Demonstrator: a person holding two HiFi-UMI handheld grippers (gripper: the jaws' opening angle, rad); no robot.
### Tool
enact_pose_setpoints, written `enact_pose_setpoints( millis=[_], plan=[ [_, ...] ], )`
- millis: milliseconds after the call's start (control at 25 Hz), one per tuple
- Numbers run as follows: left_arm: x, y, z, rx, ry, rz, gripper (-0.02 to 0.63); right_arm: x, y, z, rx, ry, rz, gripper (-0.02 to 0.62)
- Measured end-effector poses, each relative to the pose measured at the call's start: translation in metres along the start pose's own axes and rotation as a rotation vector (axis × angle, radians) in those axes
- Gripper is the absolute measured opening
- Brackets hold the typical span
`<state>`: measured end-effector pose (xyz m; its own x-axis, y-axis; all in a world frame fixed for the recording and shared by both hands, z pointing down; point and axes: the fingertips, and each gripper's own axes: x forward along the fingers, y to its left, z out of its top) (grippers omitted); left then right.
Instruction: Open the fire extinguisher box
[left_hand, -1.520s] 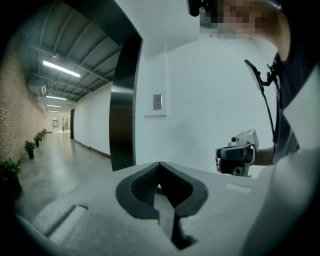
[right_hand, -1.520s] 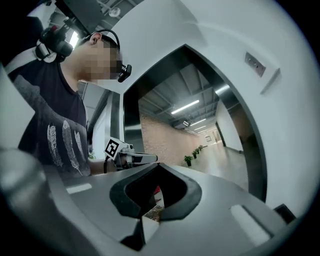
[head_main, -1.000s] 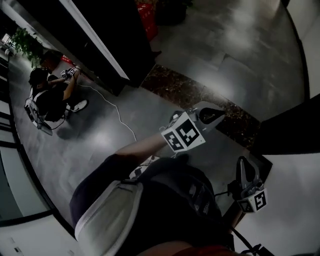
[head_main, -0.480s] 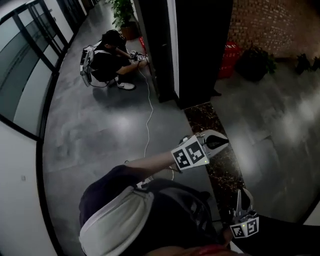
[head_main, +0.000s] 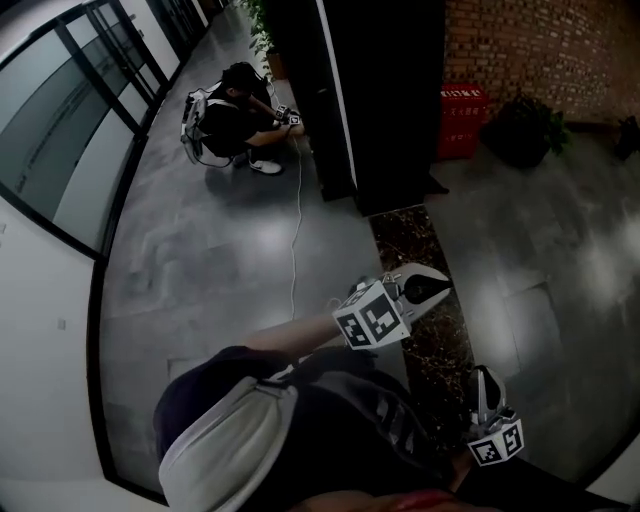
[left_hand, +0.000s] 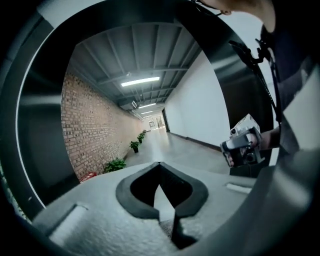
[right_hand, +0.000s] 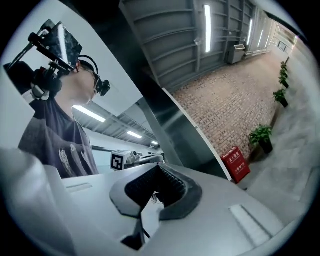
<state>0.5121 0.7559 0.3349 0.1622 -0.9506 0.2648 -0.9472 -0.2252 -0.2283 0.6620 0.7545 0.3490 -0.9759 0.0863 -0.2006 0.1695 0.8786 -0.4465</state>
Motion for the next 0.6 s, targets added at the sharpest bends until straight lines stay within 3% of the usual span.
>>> enact_pose_setpoints(
  millis=[200,320,400,600],
  plan=[
    [0.040,0.006,-0.008,-0.051,0.041,0.037,-0.005,-0.009,-0.048,0.008,0.007,0.033,0.029,-0.002],
    [0.064,0.031,-0.028,-0.069,0.022,0.061,-0.005,0.013,-0.085,-0.004,-0.018,0.044,0.081,-0.001],
    [0.080,0.063,-0.033,-0.122,-0.029,0.069,-0.005,0.047,-0.113,-0.002,-0.029,0.073,0.098,-0.001],
    [0.120,0.115,0.006,-0.296,-0.114,-0.097,-0.005,0.104,-0.157,0.070,-0.081,0.114,-0.002,-0.002]
  ],
)
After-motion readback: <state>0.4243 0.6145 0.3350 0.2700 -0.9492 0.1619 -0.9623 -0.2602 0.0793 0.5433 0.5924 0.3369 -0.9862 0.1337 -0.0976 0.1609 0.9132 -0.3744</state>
